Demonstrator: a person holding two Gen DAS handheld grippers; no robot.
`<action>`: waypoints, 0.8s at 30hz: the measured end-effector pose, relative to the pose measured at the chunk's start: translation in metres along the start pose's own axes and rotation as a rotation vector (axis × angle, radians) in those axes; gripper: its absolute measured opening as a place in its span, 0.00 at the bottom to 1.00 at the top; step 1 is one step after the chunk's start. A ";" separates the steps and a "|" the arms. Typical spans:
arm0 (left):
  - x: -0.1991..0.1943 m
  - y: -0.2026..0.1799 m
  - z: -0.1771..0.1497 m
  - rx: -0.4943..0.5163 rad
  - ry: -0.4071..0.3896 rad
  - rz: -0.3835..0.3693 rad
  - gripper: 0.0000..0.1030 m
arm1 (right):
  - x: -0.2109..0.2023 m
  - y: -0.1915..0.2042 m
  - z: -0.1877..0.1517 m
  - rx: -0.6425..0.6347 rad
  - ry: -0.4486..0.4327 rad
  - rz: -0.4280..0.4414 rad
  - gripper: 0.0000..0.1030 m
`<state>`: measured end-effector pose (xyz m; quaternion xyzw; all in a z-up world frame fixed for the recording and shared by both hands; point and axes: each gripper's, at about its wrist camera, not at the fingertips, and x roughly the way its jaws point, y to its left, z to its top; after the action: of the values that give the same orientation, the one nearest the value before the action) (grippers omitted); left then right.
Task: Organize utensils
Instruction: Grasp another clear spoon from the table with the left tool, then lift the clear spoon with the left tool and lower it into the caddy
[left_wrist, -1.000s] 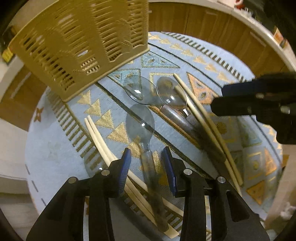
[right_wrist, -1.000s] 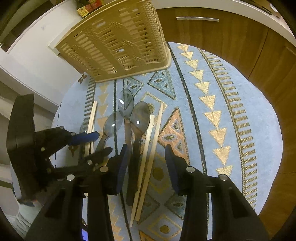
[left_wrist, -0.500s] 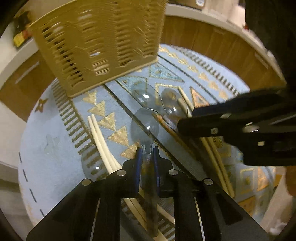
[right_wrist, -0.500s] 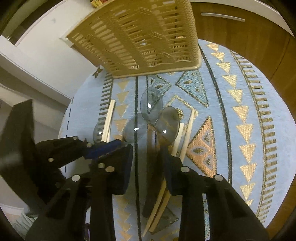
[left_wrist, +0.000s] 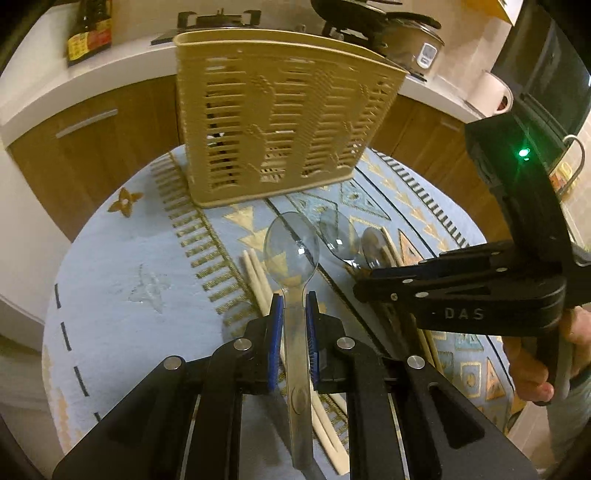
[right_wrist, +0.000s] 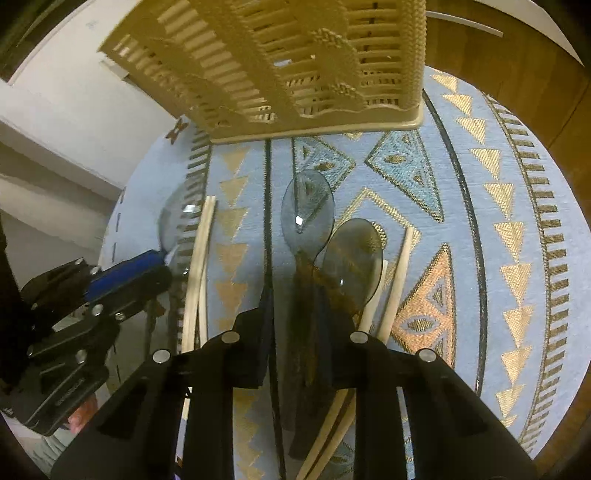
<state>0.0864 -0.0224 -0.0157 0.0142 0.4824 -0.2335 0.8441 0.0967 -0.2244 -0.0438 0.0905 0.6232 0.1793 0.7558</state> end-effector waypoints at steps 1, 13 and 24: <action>-0.002 0.002 -0.001 -0.003 -0.003 -0.002 0.10 | 0.000 0.001 0.001 -0.002 0.000 -0.010 0.19; -0.006 0.013 0.004 -0.026 -0.063 -0.004 0.10 | 0.006 0.025 0.007 -0.086 0.017 -0.190 0.09; -0.071 0.002 0.026 0.033 -0.322 -0.068 0.10 | -0.050 0.040 -0.018 -0.141 -0.160 -0.072 0.09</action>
<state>0.0781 -0.0006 0.0563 -0.0261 0.3372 -0.2693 0.9017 0.0653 -0.2084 0.0124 0.0283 0.5496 0.1877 0.8136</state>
